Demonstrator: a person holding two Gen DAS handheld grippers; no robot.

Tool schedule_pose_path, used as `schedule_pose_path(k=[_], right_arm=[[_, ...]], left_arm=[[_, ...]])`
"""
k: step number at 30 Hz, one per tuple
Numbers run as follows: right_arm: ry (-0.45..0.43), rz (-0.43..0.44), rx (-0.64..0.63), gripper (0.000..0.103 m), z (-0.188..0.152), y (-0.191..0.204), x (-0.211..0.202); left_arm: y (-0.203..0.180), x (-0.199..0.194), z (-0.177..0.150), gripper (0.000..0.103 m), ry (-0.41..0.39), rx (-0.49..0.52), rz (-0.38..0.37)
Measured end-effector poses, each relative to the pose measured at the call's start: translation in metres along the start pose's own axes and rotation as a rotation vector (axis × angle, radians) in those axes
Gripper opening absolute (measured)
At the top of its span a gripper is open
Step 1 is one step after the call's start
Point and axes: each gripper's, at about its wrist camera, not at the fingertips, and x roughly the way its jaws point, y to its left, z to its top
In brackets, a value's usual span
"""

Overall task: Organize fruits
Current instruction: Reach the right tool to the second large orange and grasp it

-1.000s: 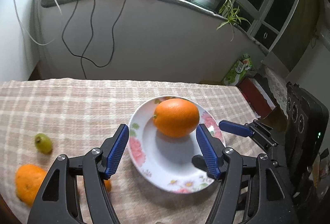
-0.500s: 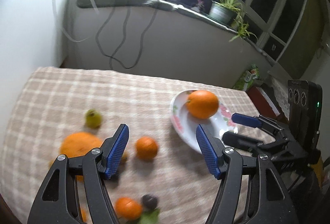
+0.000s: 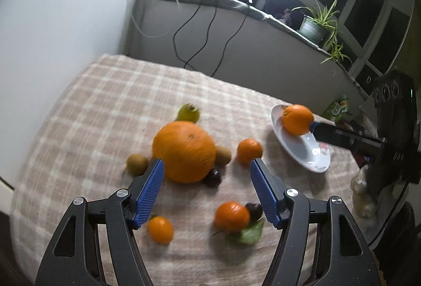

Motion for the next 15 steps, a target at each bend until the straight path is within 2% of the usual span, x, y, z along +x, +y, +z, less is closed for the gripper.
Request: schedule_pose_path(k=[6, 15], right_arm=[[0.04, 0.055, -0.013, 0.091, 0.009, 0.019, 0.032], [0.137, 0.16, 0.056, 0.091, 0.025, 0.023, 0.076]], left_arm=[[0.004, 0.004, -0.008, 0.067, 0.009, 0.021, 0.03], [0.002, 0.017, -0.009, 0.067, 0.028, 0.052, 0.027]])
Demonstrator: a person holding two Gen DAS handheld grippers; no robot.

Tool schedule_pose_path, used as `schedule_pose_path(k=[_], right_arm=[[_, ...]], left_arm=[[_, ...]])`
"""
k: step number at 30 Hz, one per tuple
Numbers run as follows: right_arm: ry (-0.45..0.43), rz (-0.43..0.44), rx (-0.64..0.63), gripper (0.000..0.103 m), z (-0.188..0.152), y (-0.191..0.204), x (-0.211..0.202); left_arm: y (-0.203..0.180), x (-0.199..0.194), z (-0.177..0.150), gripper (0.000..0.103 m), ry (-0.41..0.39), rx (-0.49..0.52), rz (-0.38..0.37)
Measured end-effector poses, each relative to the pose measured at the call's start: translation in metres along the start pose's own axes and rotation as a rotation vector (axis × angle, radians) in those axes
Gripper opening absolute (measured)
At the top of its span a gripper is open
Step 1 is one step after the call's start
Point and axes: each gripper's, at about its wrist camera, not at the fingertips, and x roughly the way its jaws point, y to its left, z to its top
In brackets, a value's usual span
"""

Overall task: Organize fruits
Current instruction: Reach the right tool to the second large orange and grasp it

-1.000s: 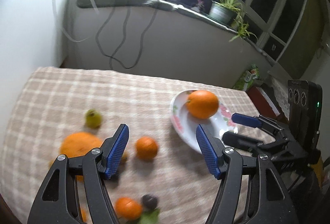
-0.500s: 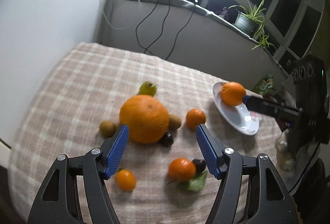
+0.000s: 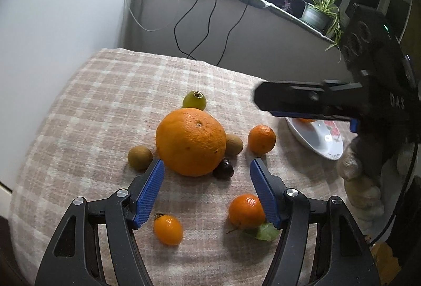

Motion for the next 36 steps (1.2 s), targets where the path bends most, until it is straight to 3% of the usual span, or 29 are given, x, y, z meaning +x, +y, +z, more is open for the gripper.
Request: schedule_pose_path(k=[8, 13, 20, 21, 29, 36], right_arm=[[0.073, 0.03, 0.003, 0.091, 0.013, 0.002, 0.033], [0.115, 0.03, 0.002, 0.082, 0.016, -0.002, 0.047], [0.158, 0.013, -0.007, 0.08, 0.016, -0.002, 0.066], [0.119, -0.027, -0.004, 0.08, 0.016, -0.002, 0.068], [0.138, -0.004, -0.009, 0.066, 0.016, -0.002, 0.075], [0.138, -0.009, -0.003, 0.065, 0.016, -0.001, 0.074]], left_arm=[[0.002, 0.01, 0.002, 0.067, 0.014, -0.009, -0.012], [0.002, 0.015, 0.002, 0.067, 0.022, -0.013, -0.012], [0.005, 0.022, 0.005, 0.065, 0.032, -0.019, 0.009], [0.005, 0.023, 0.006, 0.065, 0.032, -0.019, 0.014], [0.009, 0.031, 0.006, 0.061, 0.046, -0.025, 0.04], [0.012, 0.032, 0.007, 0.057, 0.039, -0.036, 0.056]])
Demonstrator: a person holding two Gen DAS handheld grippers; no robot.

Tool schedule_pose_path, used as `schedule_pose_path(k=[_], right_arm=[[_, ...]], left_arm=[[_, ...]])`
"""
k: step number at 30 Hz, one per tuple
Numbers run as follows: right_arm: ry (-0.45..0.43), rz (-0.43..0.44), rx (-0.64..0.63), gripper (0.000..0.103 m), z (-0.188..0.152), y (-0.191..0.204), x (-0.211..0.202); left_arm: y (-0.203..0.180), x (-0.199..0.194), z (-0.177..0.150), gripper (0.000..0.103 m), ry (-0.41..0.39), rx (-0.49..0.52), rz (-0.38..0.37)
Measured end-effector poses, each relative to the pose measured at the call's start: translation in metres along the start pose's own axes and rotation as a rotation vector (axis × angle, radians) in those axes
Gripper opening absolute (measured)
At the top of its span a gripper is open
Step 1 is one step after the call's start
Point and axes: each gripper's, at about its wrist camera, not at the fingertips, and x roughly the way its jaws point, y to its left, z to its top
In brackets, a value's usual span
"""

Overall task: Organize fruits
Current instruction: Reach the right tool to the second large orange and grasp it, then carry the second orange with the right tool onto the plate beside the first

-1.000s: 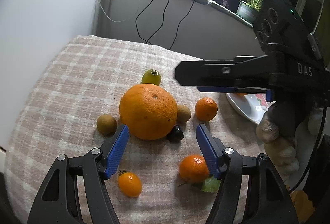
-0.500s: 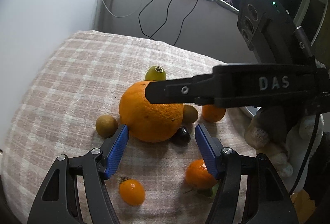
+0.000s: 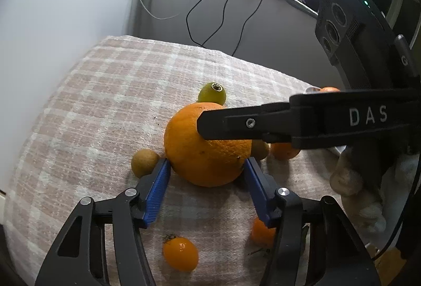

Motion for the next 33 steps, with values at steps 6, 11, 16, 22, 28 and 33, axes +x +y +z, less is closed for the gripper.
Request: schedule_pose_path(k=[6, 11, 16, 22, 28, 33], right_arm=[[-0.01, -0.003, 0.011, 0.065, -0.002, 0.002, -0.002], [-0.029, 0.003, 0.019, 0.065, -0.004, 0.004, -0.011], [-0.055, 0.007, 0.016, 0.064, -0.007, 0.006, -0.026], [-0.082, 0.013, 0.024, 0.064, -0.014, 0.005, -0.047], [-0.117, 0.006, 0.038, 0.064, -0.029, 0.0, -0.076], [-0.149, -0.006, 0.054, 0.064, -0.043, -0.009, -0.102]], left_arm=[[-0.004, -0.003, -0.002, 0.057, -0.01, -0.001, 0.007], [-0.01, -0.011, 0.0, 0.057, -0.026, 0.012, 0.01], [-0.018, -0.018, 0.002, 0.057, -0.044, 0.032, 0.01], [-0.033, -0.023, 0.001, 0.057, -0.06, 0.059, 0.001], [-0.053, -0.027, 0.0, 0.057, -0.074, 0.088, -0.021], [-0.075, -0.028, 0.0, 0.057, -0.084, 0.119, -0.045]])
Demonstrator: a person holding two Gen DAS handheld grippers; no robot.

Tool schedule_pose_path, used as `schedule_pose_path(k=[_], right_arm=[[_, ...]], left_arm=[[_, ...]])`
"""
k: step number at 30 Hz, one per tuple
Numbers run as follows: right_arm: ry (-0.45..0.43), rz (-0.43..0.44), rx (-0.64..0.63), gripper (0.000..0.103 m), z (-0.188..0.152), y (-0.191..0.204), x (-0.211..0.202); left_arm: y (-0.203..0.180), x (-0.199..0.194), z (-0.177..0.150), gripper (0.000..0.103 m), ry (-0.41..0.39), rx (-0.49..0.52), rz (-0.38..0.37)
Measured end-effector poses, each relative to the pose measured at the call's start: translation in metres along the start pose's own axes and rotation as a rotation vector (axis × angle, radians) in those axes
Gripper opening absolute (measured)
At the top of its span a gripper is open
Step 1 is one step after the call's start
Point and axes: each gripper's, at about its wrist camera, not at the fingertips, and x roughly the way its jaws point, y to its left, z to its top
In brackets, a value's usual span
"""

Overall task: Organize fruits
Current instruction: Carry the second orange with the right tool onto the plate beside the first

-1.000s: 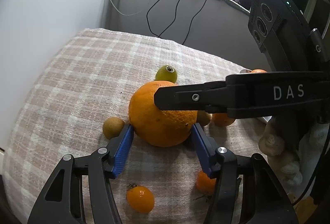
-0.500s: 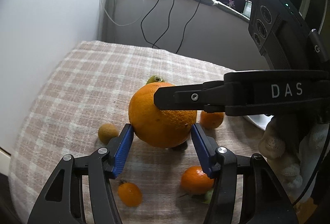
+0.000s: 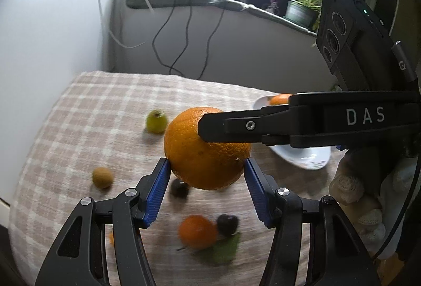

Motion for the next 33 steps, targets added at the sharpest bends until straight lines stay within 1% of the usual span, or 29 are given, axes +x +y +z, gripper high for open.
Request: schedule_pose_path(k=[7, 17, 27, 33], right_arm=[[-0.044, -0.031, 0.03, 0.064, -0.012, -0.02, -0.036], [-0.092, -0.067, 0.118, 0.064, -0.029, -0.068, -0.076], [-0.119, -0.092, 0.195, 0.064, -0.041, -0.111, -0.1], [-0.126, -0.098, 0.215, 0.064, -0.044, -0.125, -0.108]], left_arm=[[-0.032, 0.008, 0.004, 0.057, 0.001, 0.043, -0.051], [-0.078, 0.033, 0.008, 0.057, 0.037, 0.104, -0.115], [-0.118, 0.056, 0.012, 0.057, 0.08, 0.153, -0.157], [-0.131, 0.065, 0.015, 0.057, 0.096, 0.168, -0.167]])
